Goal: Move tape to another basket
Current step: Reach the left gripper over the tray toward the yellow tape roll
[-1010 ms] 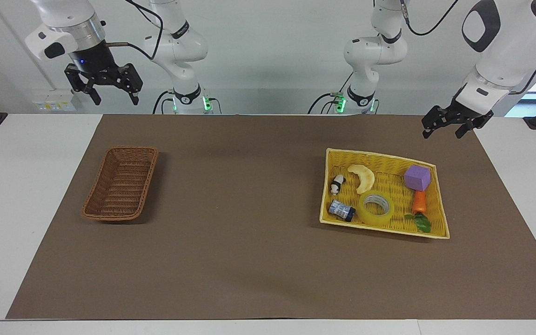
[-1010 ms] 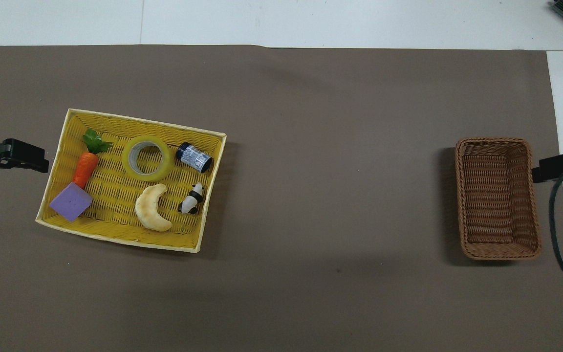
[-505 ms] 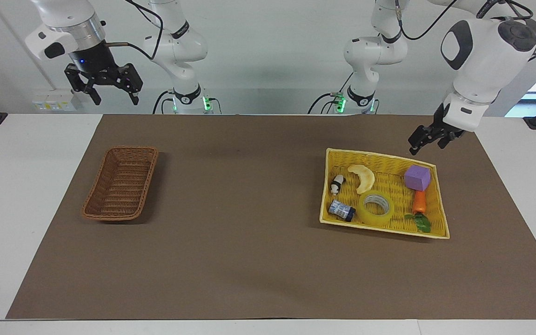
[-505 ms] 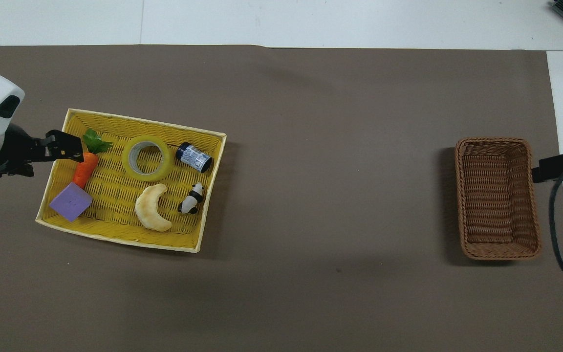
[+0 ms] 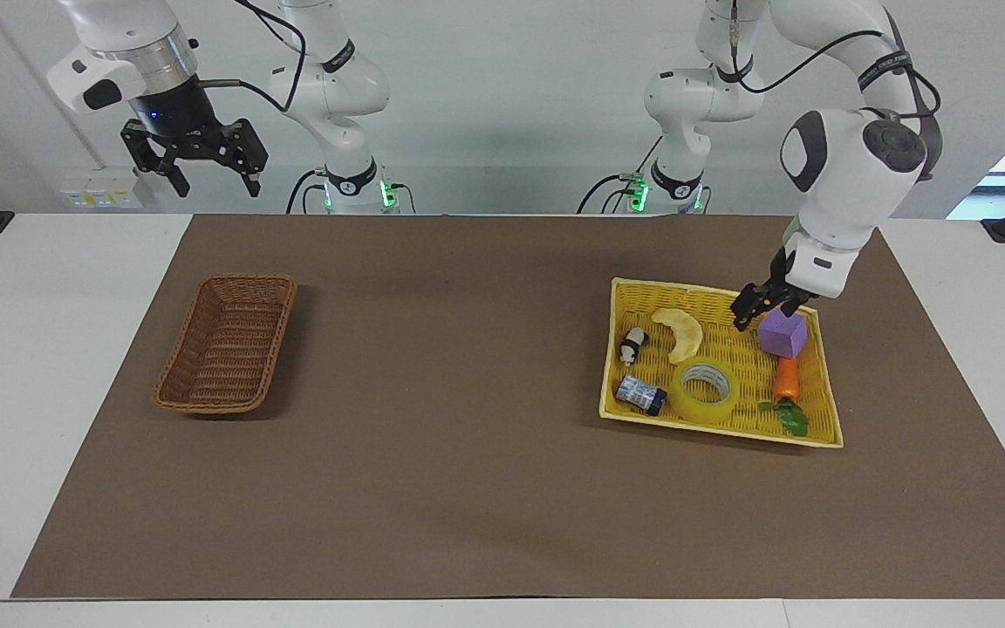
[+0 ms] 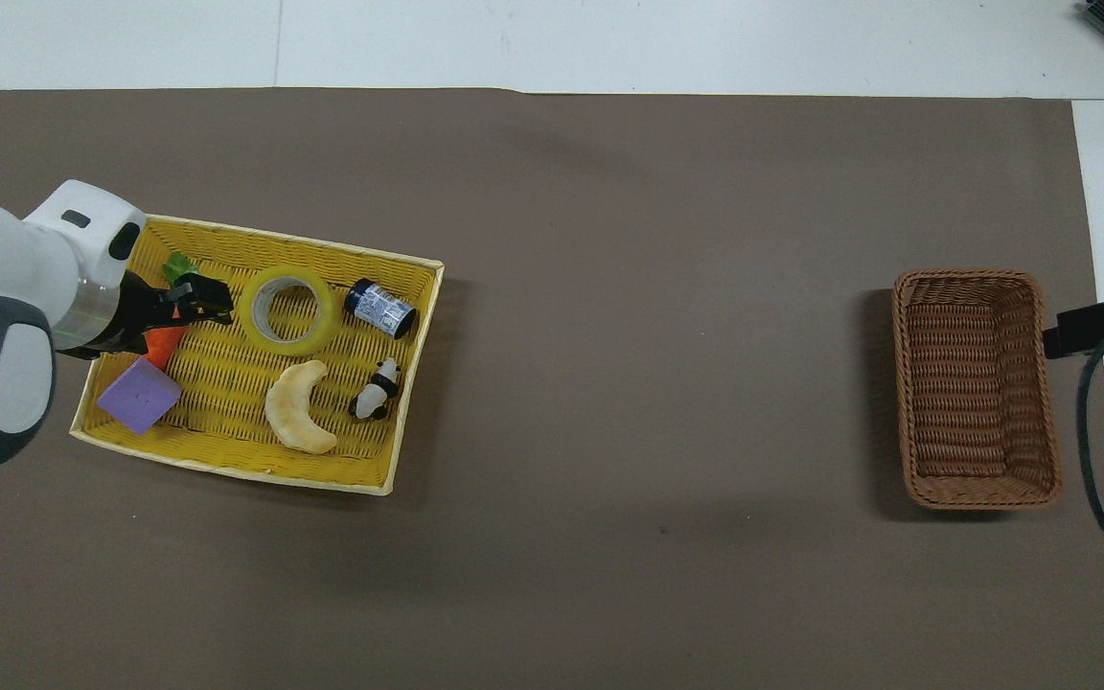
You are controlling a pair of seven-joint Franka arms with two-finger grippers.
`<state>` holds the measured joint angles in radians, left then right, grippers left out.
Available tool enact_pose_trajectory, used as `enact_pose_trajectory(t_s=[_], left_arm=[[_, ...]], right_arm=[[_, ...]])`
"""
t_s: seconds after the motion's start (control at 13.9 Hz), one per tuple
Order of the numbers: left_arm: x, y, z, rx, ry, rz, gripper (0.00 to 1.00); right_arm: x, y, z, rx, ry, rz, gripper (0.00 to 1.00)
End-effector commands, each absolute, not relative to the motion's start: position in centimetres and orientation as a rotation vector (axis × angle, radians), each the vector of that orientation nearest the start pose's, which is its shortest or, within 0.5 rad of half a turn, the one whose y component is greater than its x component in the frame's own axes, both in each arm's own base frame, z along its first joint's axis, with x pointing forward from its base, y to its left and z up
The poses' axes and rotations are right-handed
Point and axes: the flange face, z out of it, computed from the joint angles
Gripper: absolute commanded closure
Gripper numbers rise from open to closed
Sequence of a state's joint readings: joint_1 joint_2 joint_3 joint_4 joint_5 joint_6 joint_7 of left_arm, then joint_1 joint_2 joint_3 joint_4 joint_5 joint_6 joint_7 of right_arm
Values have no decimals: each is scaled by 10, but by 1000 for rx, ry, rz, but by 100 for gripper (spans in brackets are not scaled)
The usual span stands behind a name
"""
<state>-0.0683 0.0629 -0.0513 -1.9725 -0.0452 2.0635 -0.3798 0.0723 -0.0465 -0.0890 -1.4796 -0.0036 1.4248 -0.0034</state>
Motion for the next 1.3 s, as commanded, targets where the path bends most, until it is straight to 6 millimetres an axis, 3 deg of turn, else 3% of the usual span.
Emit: enact_pose_trajectory(t_s=[0.0, 0.07, 0.29, 0.65, 0.72, 0.79, 0.87, 0.94, 1.23], left_arm=[[573, -86, 389, -3167, -505, -61, 0], [575, -87, 377, -3168, -512, -70, 1], [576, -94, 348, -3183, -538, -43, 16], [573, -93, 319, -3194, -558, -21, 41], [571, -94, 308, -3190, -555, 0, 47], [571, -96, 301, -3191, -548, -9, 66], [573, -96, 303, -3194, -541, -14, 94], [576, -97, 303, -3195, -541, -19, 100], [585, -100, 326, -3207, -515, -42, 100]], right_arm=[[520, -11, 679, -3114, 41, -5, 0], [520, -11, 679, -3114, 41, -5, 0], [520, -11, 679, -3114, 41, -5, 0], [520, -11, 679, -3114, 41, -5, 0], [520, -12, 679, -3114, 43, -5, 0], [520, -12, 679, -3114, 43, -5, 0], [520, -11, 679, -3114, 41, -5, 0], [520, -11, 679, -3114, 41, -5, 0], [520, -11, 679, -3114, 41, -5, 0]])
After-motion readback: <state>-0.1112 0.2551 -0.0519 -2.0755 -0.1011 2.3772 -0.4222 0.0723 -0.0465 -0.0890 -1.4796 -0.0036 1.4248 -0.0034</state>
